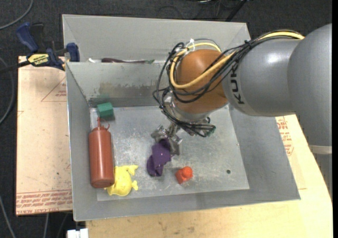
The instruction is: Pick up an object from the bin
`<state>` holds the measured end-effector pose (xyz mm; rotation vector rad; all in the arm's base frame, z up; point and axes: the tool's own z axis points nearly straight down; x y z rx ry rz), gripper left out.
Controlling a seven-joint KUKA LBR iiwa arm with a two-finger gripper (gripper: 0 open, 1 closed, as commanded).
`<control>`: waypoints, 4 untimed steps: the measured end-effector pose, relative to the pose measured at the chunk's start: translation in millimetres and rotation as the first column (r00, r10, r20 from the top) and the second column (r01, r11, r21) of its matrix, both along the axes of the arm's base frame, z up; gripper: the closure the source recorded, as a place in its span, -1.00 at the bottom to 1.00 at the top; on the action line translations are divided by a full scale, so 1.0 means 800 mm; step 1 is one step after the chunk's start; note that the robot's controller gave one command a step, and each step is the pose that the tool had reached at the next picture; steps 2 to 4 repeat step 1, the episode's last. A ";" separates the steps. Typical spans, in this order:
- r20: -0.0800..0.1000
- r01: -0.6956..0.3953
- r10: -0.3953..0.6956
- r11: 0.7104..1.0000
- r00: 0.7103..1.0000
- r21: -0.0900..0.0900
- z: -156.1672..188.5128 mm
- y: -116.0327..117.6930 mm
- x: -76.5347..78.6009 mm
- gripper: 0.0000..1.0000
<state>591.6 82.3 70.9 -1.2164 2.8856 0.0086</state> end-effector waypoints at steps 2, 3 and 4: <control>0.004 -0.010 0.010 1.000 1.000 0.002 0.241 -0.001 0.001 1.00; 0.004 -0.010 0.010 1.000 1.000 0.002 0.241 -0.001 0.001 1.00; 0.004 -0.010 0.010 1.000 1.000 0.002 0.241 -0.001 0.001 1.00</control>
Offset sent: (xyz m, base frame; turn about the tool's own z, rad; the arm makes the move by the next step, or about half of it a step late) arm 0.0000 0.0000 0.0000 0.0000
